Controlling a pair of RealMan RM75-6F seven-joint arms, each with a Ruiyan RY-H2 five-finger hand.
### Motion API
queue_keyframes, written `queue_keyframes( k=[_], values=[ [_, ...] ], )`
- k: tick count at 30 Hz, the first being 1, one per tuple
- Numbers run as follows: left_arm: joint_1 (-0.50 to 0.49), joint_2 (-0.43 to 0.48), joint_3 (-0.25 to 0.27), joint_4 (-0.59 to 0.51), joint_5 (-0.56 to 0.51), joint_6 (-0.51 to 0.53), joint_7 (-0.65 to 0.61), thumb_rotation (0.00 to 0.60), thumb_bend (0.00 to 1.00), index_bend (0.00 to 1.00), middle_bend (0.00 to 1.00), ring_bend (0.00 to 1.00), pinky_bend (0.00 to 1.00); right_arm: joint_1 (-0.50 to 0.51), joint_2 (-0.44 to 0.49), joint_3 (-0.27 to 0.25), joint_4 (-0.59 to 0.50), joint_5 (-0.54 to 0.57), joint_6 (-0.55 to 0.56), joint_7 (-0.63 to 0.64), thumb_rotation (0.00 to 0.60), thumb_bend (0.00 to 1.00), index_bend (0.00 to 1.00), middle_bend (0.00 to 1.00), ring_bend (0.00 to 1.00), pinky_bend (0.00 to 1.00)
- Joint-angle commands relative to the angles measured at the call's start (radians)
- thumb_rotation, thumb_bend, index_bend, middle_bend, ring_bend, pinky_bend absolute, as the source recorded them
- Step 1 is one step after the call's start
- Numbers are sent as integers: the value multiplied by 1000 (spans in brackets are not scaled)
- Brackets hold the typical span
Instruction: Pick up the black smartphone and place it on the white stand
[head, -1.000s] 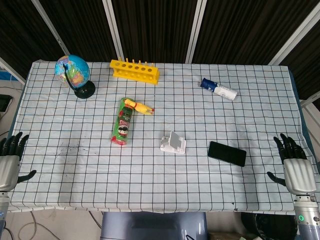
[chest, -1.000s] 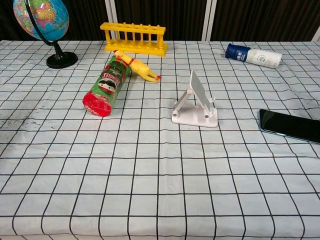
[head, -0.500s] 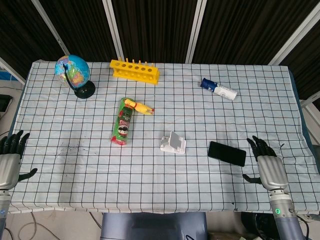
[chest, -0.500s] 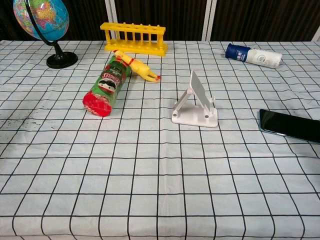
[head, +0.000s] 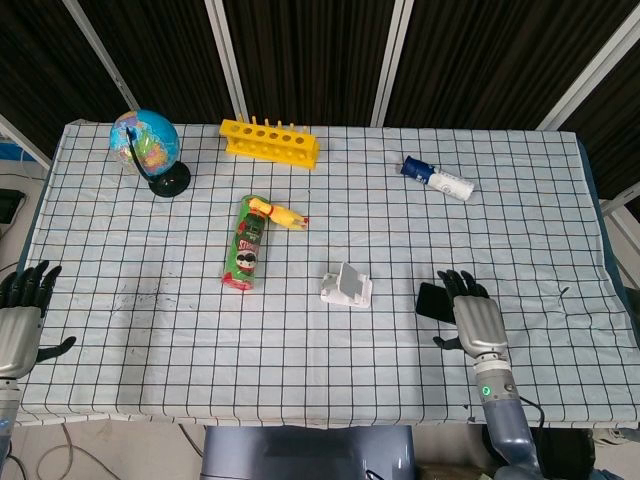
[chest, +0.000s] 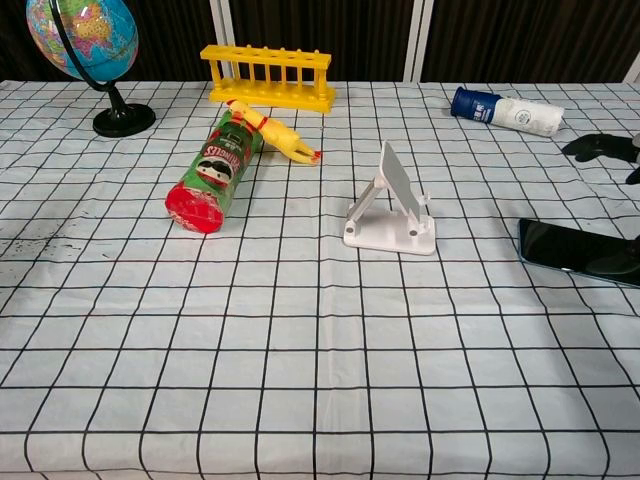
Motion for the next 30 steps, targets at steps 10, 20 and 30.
queue_keyframes(
  k=[10, 20, 30],
  values=[
    [-2, 6, -3, -10, -15, -8, -7, 600, 0, 0, 0, 0, 0, 73, -97, 47, 117, 130, -6, -47, 600, 170, 152, 122, 0, 176],
    [-3, 6, -5, -15, -27, -12, -1, 600, 0, 0, 0, 0, 0, 98, -119, 46, 180, 195, -25, -49, 600, 162, 154, 121, 0, 176],
    [-5, 9, -6, -20, -34, -18, -1, 600, 0, 0, 0, 0, 0, 116, -126, 42, 213, 236, -36, -48, 600, 162, 197, 157, 0, 176]
  ],
)
